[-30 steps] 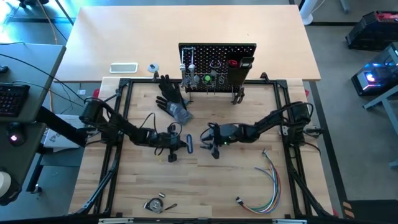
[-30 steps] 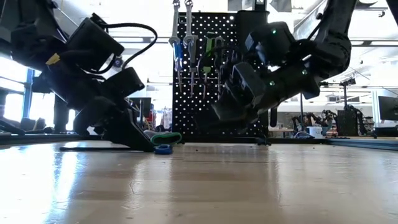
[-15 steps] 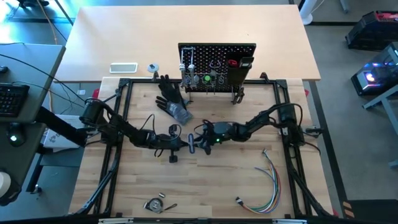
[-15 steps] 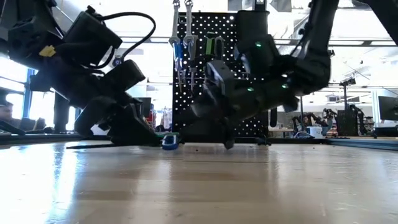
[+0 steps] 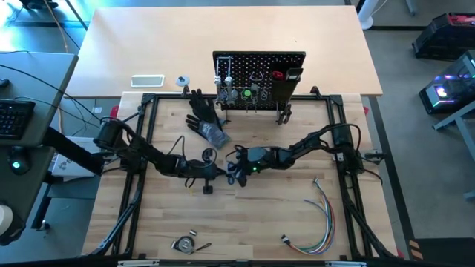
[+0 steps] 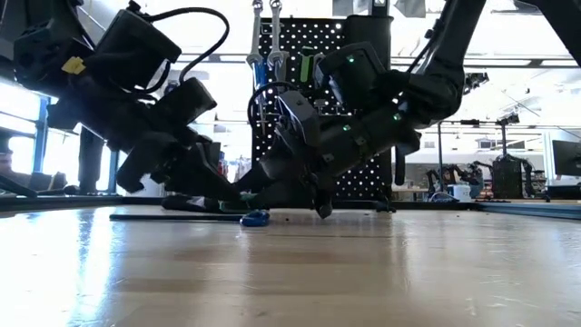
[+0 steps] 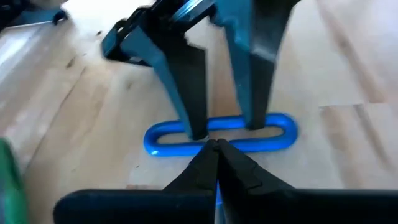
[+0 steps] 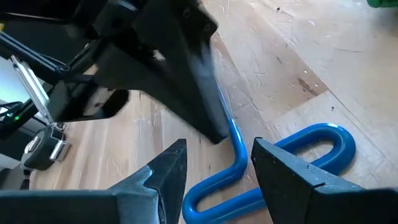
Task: Hang tools onto peg board
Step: Hang the blue pick tool on the pegboard
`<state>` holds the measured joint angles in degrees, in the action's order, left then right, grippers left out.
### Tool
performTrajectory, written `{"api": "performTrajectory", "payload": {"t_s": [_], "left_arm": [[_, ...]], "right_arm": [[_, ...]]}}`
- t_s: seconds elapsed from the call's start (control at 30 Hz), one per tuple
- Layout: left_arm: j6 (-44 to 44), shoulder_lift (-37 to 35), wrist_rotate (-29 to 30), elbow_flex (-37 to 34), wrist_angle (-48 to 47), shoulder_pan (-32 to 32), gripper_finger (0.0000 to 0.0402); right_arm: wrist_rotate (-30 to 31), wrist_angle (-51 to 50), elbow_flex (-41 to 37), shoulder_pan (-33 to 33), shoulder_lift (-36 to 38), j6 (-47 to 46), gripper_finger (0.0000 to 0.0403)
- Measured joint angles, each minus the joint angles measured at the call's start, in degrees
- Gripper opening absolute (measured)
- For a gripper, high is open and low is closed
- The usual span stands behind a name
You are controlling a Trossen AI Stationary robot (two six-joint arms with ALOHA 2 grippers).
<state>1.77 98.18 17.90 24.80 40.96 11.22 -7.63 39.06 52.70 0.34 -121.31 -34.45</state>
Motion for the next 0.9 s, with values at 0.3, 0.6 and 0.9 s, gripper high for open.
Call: {"api": "performTrajectory", "payload": {"t_s": [0.3,0.6,0.9], "left_arm": [[-3.2,-3.5,-4.7,0.0,-3.8,0.1,0.0052],[-4.1,-2.9,-8.9,0.0,-6.7,-2.3,0.0121],[-3.9,2.1,-12.5,1.2,-6.2,-5.7,0.0115]], "right_arm": [[2.0,-6.8,-0.3,0.5,4.1,-1.0,0.0177],[4.6,-12.6,-0.3,1.8,5.9,-4.4,0.0177],[6.0,-15.1,-0.1,1.9,6.5,-8.7,0.0177]]}}
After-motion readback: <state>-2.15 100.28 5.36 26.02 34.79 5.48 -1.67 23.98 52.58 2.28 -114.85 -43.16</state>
